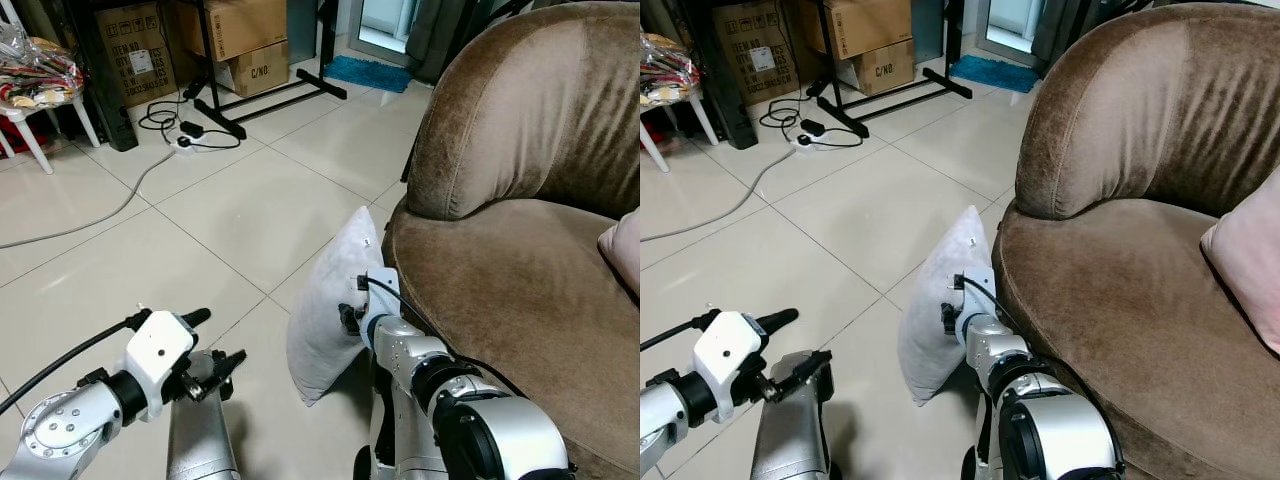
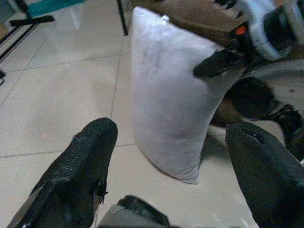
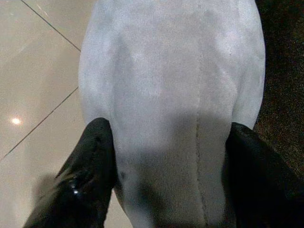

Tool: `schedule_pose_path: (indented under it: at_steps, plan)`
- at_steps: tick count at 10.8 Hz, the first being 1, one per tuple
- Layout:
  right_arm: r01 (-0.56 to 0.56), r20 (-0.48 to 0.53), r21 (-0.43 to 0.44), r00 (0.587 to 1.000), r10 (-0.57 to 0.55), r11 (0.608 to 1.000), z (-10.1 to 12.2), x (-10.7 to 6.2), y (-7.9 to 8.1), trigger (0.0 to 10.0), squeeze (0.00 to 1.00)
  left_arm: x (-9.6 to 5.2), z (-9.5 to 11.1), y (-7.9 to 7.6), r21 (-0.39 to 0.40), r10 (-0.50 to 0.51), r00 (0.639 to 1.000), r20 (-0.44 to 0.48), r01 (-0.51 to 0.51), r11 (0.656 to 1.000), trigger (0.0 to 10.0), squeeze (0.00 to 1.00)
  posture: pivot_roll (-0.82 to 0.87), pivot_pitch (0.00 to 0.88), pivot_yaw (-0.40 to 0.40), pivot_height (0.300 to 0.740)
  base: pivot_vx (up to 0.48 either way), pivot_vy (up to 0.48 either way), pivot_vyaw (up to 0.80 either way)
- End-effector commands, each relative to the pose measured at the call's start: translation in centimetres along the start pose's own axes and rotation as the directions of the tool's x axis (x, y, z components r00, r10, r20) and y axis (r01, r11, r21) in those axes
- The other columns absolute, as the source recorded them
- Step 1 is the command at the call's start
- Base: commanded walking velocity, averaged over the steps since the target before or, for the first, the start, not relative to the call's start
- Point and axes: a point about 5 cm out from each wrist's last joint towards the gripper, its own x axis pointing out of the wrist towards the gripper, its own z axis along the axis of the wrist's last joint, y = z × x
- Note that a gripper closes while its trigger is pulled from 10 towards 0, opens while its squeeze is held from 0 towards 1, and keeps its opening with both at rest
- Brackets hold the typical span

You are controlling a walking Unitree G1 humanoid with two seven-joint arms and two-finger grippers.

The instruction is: Move the pillow to the sofa from floor

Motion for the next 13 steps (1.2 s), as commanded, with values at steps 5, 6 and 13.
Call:
schedule_pose_path:
  at_steps: [5, 6, 13]
  plan:
    - [-0.016, 0.036, 0.01, 0.999, 0.015, 1.0, 1.1, 0.0, 0.2, 0.0, 0.0, 0.4, 0.3, -0.4, -0.003, -0.044, 0.999, -0.003, 0.044, 0.999, 10.0, 0.0, 0.12, 0.0, -0.025, 0.429, 0.0, 0.0, 0.0]
    - [-0.018, 0.035, 0.007, 0.999, 0.018, 1.0, 1.0, 0.0, 0.3, 0.0, 0.0, 0.4, 0.3, -0.4, -0.003, -0.042, 0.999, -0.002, 0.042, 0.999, 10.0, 0.0, 0.12, 0.0, -0.027, 0.429, 0.0, 0.0, 0.0]
    - [-0.063, 0.037, -0.037, 0.997, 0.064, 0.997, 1.2, 0.0, 0.7, 0.0, 0.0, 1.1, 0.4, -0.6, -0.003, -0.025, 1.0, 0.014, 0.025, 1.0, 10.0, 0.0, 0.11, 0.0, -0.034, 0.429, 0.0, 0.0, 0.0]
